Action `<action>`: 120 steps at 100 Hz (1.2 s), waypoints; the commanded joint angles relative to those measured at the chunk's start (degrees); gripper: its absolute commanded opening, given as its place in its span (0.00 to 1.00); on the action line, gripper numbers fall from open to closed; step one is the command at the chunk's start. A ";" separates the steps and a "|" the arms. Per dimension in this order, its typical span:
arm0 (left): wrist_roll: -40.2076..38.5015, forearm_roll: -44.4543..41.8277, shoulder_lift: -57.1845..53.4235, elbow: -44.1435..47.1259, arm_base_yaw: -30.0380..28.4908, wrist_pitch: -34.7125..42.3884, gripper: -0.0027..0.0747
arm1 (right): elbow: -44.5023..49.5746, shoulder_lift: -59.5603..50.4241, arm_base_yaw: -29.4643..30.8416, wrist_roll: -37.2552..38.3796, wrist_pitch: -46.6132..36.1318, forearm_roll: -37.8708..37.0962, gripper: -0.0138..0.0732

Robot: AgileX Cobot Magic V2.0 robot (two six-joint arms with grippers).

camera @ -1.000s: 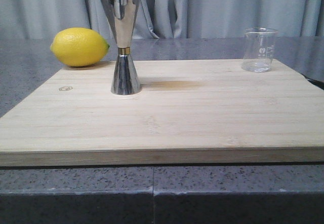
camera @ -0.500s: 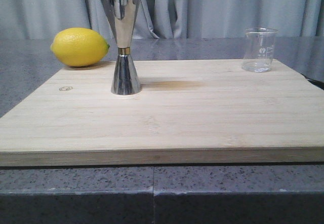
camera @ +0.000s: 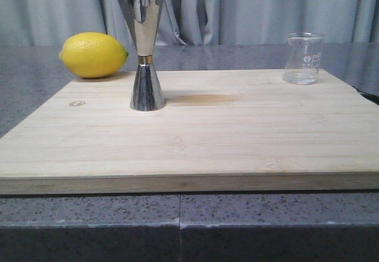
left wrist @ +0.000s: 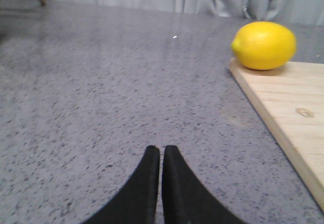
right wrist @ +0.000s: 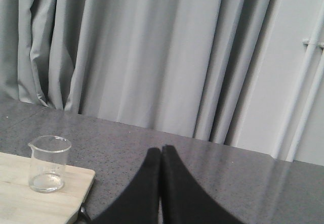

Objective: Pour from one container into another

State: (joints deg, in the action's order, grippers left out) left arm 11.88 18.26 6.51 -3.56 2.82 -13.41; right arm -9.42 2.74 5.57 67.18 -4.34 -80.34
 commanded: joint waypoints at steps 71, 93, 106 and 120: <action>-26.63 -25.17 -8.10 5.37 1.49 21.67 0.01 | -1.33 0.51 0.38 -0.02 -0.41 -0.26 0.08; -26.63 -25.17 -8.10 5.45 1.49 18.76 0.01 | -1.33 0.51 0.38 -0.02 -0.41 -0.26 0.08; -26.63 -25.17 -8.10 5.45 1.49 17.64 0.01 | -1.33 0.51 0.38 -0.02 -0.41 -0.26 0.08; -26.63 -25.17 -8.10 5.45 1.49 17.79 0.01 | -1.33 0.51 0.38 -0.02 -0.41 -0.26 0.08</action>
State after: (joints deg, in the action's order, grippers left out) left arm -14.13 -7.04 -0.36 0.24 3.75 0.56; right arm -9.42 2.63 5.57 67.28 -4.34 -80.34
